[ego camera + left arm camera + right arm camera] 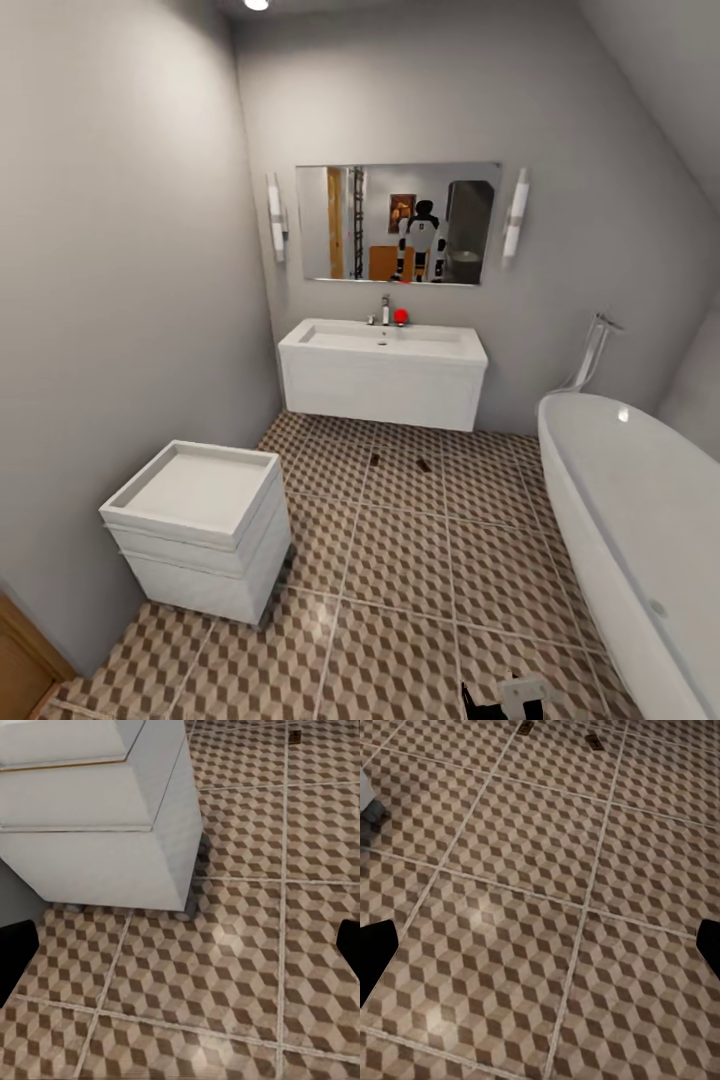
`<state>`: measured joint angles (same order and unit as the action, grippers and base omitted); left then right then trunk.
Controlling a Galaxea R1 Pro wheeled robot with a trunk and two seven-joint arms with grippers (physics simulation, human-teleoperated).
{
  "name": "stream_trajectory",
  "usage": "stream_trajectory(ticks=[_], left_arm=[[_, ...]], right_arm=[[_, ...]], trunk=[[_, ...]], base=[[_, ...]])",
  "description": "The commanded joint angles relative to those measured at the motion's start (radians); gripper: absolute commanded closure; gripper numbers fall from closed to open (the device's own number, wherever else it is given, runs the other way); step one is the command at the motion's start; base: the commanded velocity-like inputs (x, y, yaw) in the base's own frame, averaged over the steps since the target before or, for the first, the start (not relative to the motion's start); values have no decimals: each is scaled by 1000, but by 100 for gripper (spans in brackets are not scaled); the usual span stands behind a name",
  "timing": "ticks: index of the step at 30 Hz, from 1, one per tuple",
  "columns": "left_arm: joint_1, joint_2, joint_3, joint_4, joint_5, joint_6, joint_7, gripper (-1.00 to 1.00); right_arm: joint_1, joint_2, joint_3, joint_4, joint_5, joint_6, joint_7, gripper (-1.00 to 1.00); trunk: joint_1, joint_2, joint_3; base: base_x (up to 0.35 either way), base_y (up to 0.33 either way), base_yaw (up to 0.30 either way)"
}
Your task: Take the four mousetraps from the cabinet in the bathroom and place them on the bathroom floor. Make sure all four end up on the same floor surface, and ensure that at least two of them are either under or directly next to the same bathroom sink.
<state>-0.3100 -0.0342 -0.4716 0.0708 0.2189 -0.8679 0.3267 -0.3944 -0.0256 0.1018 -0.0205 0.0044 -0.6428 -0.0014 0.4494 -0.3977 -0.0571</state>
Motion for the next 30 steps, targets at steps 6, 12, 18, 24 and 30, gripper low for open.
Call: stream_trajectory(ticks=[6,12,18,24,30], left_arm=[[-2,-1,-9,4,7,-3,2,-100],[-1,-1,-9,4,7,13,2,-100],[-1,-1,-9,4,7,19,2,-100],[0,-2,-9,4,7,21,2,-100],[0,-3,-9,4,6,21,2,-100]], right_arm=[[-1,0,4,1,0,-3,0,-100],[-1,0,4,1,0,-3,0,-100],[-1,0,4,1,0,-3,0,-100],[-1,0,4,1,0,-3,0,-100],[-1,0,4,1,0,-3,0,-100]], trunk=[[1,-2,-2],[1,-2,-2],[1,-2,-2],[1,-2,-2],[1,-2,-2]], base=[[0,0,286],[0,0,286],[0,0,286],[0,0,286],[0,0,286]])
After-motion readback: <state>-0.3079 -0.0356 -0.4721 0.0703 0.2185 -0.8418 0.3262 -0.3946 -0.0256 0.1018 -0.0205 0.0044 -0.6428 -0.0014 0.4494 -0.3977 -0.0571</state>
